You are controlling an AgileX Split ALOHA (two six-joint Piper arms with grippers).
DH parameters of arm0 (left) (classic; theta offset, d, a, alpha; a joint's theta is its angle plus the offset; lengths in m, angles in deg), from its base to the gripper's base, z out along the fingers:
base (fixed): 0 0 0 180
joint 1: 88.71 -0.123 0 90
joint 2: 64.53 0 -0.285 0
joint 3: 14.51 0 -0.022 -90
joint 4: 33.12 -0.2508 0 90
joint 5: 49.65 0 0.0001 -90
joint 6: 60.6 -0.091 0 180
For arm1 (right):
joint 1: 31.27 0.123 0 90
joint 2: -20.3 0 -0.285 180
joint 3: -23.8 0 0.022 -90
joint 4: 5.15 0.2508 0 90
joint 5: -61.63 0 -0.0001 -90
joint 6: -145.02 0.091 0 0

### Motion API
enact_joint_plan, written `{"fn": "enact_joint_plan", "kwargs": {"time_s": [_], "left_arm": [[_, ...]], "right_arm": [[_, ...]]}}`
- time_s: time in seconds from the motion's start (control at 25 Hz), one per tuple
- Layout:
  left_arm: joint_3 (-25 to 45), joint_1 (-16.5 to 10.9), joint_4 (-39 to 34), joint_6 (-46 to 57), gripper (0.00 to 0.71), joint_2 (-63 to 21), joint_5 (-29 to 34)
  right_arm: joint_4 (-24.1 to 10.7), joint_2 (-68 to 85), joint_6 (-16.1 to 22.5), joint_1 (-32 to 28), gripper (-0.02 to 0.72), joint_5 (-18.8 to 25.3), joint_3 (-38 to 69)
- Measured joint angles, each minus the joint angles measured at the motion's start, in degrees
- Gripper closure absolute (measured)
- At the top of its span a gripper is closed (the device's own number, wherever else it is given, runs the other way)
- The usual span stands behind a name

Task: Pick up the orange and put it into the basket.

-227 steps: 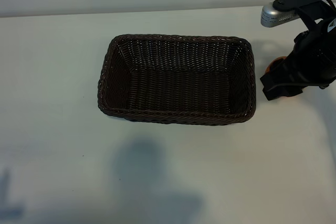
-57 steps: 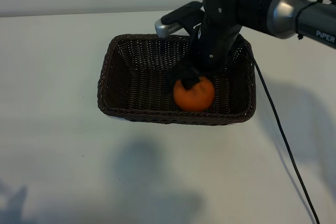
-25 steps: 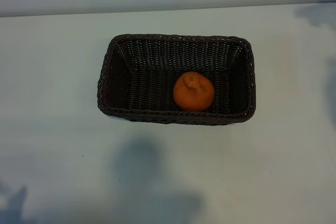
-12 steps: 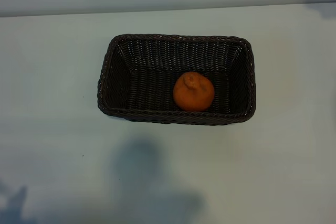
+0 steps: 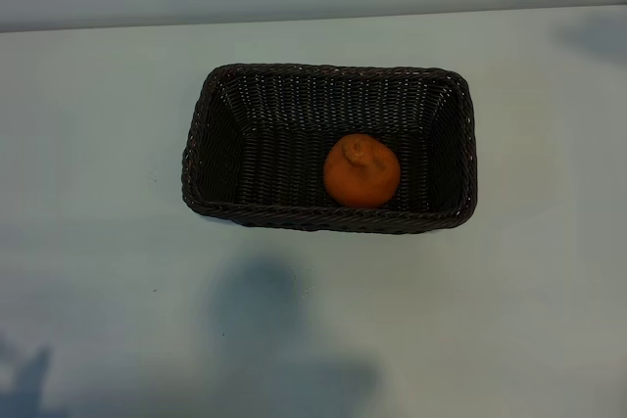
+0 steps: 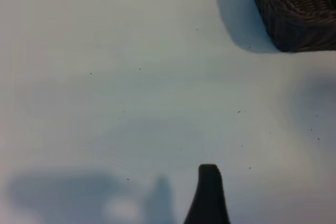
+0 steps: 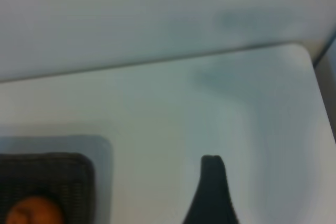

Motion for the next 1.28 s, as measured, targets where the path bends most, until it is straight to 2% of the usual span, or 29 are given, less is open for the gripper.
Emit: {"fn": "enact_joint_plan", "kwargs": {"time_s": [0.32, 0.6, 0.72, 0.92, 1.08, 1.28], "left_arm": [[0.0, 0.0, 0.0, 0.0, 0.122, 0.0, 0.0], [0.0, 0.0, 0.0, 0.0, 0.122, 0.0, 0.0], [0.0, 0.0, 0.0, 0.0, 0.122, 0.0, 0.0], [0.0, 0.0, 0.0, 0.1, 0.122, 0.0, 0.0], [0.0, 0.0, 0.0, 0.2, 0.122, 0.0, 0.0], [0.0, 0.0, 0.0, 0.2, 0.122, 0.0, 0.0]], "right_arm": [[2.2, 22.8, -2.9, 0.6, 0.165, -1.2, 12.7], [1.8, 40.9, -3.3, 7.0, 0.165, -10.6, 30.9], [-0.1, 47.8, -3.3, 8.2, 0.166, -14.0, 37.3], [-3.5, 56.1, -2.8, 8.2, 0.166, -17.0, 45.0], [-4.3, 60.9, -2.7, 9.3, 0.166, -19.4, 50.1], [-4.4, 69.4, -2.7, 11.5, 0.166, -20.0, 56.4]]}}
